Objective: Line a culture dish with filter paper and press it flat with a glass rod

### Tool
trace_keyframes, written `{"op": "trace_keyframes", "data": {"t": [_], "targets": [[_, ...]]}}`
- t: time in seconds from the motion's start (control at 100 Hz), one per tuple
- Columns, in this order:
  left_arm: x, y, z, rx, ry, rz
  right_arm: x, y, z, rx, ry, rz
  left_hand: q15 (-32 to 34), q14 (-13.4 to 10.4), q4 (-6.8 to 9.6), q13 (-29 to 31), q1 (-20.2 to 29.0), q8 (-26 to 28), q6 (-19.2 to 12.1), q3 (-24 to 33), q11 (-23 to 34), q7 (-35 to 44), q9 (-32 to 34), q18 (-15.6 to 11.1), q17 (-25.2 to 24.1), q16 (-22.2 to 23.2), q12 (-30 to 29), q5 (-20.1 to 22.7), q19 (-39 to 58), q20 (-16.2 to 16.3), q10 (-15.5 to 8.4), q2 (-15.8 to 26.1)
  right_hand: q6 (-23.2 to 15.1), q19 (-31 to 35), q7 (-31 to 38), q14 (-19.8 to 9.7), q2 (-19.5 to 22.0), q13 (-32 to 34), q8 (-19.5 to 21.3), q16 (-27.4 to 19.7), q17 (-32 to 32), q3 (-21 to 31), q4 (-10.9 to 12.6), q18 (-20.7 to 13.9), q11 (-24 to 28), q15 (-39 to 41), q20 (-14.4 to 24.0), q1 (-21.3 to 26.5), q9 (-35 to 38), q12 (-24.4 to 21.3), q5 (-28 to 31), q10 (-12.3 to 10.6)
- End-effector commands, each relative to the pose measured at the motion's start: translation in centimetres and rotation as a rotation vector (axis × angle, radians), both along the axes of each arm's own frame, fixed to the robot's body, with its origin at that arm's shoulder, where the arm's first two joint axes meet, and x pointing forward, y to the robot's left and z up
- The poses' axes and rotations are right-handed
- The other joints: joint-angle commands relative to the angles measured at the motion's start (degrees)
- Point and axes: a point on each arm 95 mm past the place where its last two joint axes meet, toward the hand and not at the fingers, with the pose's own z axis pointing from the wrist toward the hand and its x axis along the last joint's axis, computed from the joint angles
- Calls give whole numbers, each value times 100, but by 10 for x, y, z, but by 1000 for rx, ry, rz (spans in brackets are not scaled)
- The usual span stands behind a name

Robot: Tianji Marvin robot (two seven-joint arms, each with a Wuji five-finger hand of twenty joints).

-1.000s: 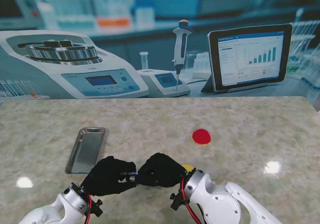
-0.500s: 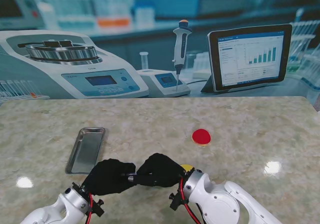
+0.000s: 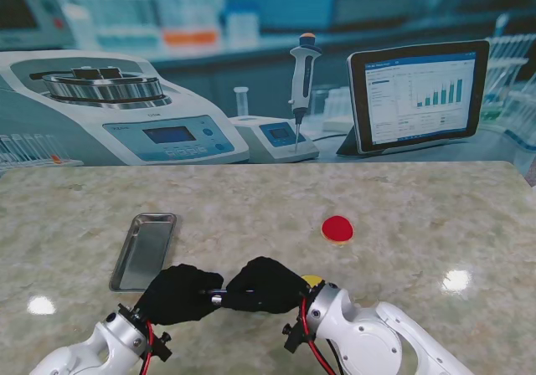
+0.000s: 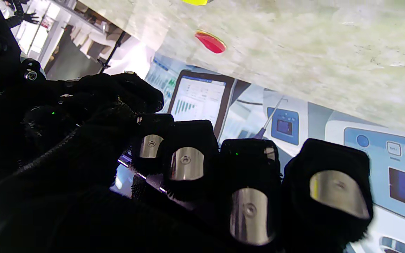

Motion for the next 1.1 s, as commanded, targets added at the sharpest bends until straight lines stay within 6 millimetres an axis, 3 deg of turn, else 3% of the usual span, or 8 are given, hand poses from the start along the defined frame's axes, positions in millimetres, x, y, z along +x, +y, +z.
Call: {"op": "trace_keyframes", "data": {"t": [0.0,0.19,0.48,0.67,0.79,0.91,1.01,1.09], "targets": [[-1,-1,0,3,5,-3,-2,1,-1,2,6,9,671,-54,53,362,-20,272,327,-66,408,368,258,212,297,86,-6,181,1262,-12,-89,218,54,364,-126,191,162,-118,-69,-23,-103,-153,-146,-67,-77,-171,216,-6,-166,-82,-173,31],[0,-1,0,-5,4,-2,-3,0,1,-10,5,25,674,-50,56,361,-5,326,328,-78,417,348,256,221,299,107,19,189,1267,23,-57,186,-148,191,-700,384,169,-654,-171,-20,-438,-413,-225,-125,-523,-749,419,-5,-732,-315,-522,212],[1,1,2,-3,8,0,-4,-2,3,-22,-15,42,666,-45,69,362,11,377,329,-66,412,328,257,237,297,115,39,195,1237,33,-63,185,-618,-258,-1644,620,86,-2045,-345,-82,-1418,-820,-347,-321,-1349,-2037,939,-42,-2160,-747,-1014,459],[2,2,3,-1,6,2,-5,-5,6,-40,-28,55,664,-62,92,363,-15,403,328,-25,410,319,258,230,299,117,50,198,1232,40,-56,152,-838,-745,-2171,866,-26,-2960,-592,-573,-2320,-935,-428,-214,-2330,-3417,1136,-119,-3023,-1599,-1526,610],[2,4,3,3,4,4,-7,-8,9,-58,-40,58,664,-64,98,363,-23,422,346,-7,409,317,258,228,299,118,55,209,1231,42,-60,132,-1080,-1119,-2730,913,-113,-3472,-1089,-947,-2964,-1037,-568,-112,-2957,-4201,888,-64,-3496,-2285,-2156,630],[2,5,3,6,2,6,-8,-15,14,-85,-64,55,663,-60,103,363,-22,436,347,10,409,312,259,229,299,118,57,211,1228,42,-65,121,-1285,-1710,-3277,855,-135,-3863,-1861,-1443,-3493,-1146,-655,2,-3653,-5068,294,-13,-3818,-3008,-2702,535],[2,7,3,12,3,7,-10,-21,17,-96,-76,45,662,-60,103,364,-33,443,347,13,410,310,259,229,299,118,58,212,1226,41,-68,124,-1316,-2418,-3800,786,-96,-4102,-2653,-1827,-3790,-1162,-634,106,-4190,-5682,-132,-50,-3973,-3529,-3119,477],[3,8,3,15,4,8,-13,-27,20,-105,-88,33,662,-64,103,364,-30,448,347,15,410,308,259,228,300,117,58,213,1226,41,-68,118,-1312,-2965,-4089,705,-3,-4254,-2976,-2099,-3980,-1140,-560,143,-4567,-6102,-465,-120,-4104,-3869,-3432,407]]}}
